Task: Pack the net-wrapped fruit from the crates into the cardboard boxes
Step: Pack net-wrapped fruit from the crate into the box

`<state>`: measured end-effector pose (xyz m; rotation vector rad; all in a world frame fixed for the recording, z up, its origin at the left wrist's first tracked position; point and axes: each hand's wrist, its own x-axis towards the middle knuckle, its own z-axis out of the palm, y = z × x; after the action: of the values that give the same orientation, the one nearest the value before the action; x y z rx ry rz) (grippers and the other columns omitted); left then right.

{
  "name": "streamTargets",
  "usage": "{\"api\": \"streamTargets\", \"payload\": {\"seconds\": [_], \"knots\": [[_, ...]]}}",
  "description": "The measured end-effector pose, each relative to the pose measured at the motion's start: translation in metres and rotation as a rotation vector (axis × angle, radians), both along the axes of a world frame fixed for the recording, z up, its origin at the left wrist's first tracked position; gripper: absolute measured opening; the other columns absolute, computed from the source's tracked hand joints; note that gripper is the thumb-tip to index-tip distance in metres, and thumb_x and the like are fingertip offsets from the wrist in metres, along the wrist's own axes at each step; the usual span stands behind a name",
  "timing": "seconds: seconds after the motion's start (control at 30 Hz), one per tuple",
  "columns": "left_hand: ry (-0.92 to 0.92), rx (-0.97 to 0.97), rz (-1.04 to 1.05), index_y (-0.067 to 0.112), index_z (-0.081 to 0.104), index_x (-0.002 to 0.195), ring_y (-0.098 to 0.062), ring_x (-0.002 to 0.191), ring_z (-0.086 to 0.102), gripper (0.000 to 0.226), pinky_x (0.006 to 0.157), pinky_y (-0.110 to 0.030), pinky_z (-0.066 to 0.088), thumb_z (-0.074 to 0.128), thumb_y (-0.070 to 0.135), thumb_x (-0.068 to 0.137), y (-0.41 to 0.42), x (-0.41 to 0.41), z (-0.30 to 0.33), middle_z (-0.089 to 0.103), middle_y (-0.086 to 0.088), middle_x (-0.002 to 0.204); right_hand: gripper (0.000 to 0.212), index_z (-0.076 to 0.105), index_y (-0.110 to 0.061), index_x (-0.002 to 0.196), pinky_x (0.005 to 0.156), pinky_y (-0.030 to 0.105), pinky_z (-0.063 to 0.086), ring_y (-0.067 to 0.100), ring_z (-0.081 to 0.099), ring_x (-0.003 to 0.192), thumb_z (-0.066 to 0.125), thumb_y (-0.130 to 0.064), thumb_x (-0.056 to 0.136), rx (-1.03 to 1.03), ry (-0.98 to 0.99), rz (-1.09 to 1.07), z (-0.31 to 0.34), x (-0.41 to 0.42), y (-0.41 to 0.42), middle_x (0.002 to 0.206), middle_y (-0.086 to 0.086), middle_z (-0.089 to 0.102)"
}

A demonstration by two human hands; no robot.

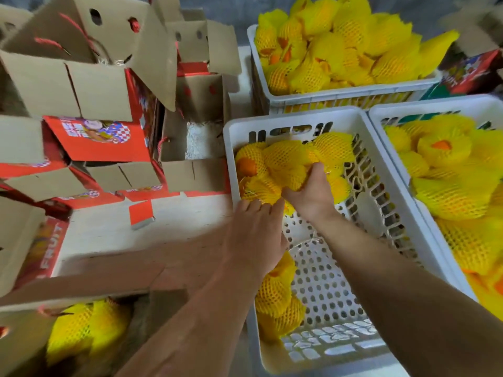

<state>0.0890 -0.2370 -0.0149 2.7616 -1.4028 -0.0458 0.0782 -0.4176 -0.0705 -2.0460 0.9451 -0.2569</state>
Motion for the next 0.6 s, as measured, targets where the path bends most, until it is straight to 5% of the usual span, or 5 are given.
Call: {"api": "streamTargets", "payload": {"seconds": [0.17, 0.3, 0.43, 0.5, 0.6], "knots": [[0.057, 0.001, -0.006, 0.018, -0.015, 0.162, -0.028, 0.141, 0.042, 0.122, 0.113, -0.043, 0.033, 0.058, 0.076, 0.085, 0.001, 0.002, 0.000, 0.026, -0.009, 0.168, 0.052, 0.068, -0.033, 0.120, 0.075, 0.039, 0.061, 0.029, 0.073, 0.094, 0.074, -0.060, 0.076, 0.853, -0.061, 0.025, 0.016, -0.045, 0.019, 0.122, -0.007, 0.065], [-0.029, -0.024, -0.028, 0.023, 0.019, 0.157, -0.022, 0.125, 0.050, 0.095, 0.104, -0.038, 0.035, 0.055, 0.076, 0.086, 0.003, 0.001, 0.000, 0.053, -0.001, 0.141, 0.047, 0.068, -0.013, 0.122, 0.072, 0.038, 0.058, 0.029, 0.071, 0.085, 0.067, -0.048, 0.091, 1.088, -0.098, 0.181, 0.012, -0.057, 0.022, 0.105, 0.021, 0.067], [-0.044, 0.031, -0.028, 0.026, 0.036, 0.143, -0.024, 0.113, 0.055, 0.080, 0.099, -0.040, 0.035, 0.060, 0.073, 0.083, 0.003, -0.001, 0.002, 0.059, 0.000, 0.124, 0.040, 0.060, -0.008, 0.125, 0.079, 0.038, 0.053, 0.019, 0.064, 0.093, 0.064, -0.031, 0.092, 0.304, -0.165, -0.094, 0.007, -0.034, 0.002, 0.111, 0.008, 0.065], [-0.027, 0.019, -0.010, 0.025, 0.040, 0.141, -0.024, 0.111, 0.057, 0.081, 0.098, -0.040, 0.036, 0.058, 0.075, 0.080, 0.002, -0.001, 0.002, 0.061, 0.001, 0.121, 0.066, 0.041, -0.014, 0.148, 0.102, 0.043, 0.043, 0.028, 0.048, 0.127, 0.070, -0.018, 0.089, -0.241, -0.075, 0.054, 0.008, -0.007, -0.011, 0.145, 0.010, 0.046], [-0.017, -0.008, 0.001, 0.024, 0.042, 0.140, -0.023, 0.110, 0.058, 0.082, 0.097, -0.040, 0.039, 0.054, 0.078, 0.079, 0.002, -0.001, 0.004, 0.063, 0.001, 0.121, 0.098, 0.013, -0.032, 0.160, 0.102, 0.048, 0.043, 0.040, 0.030, 0.138, 0.073, -0.019, 0.083, -0.475, 0.273, 0.385, 0.008, 0.033, -0.019, 0.163, 0.002, 0.023]]}}
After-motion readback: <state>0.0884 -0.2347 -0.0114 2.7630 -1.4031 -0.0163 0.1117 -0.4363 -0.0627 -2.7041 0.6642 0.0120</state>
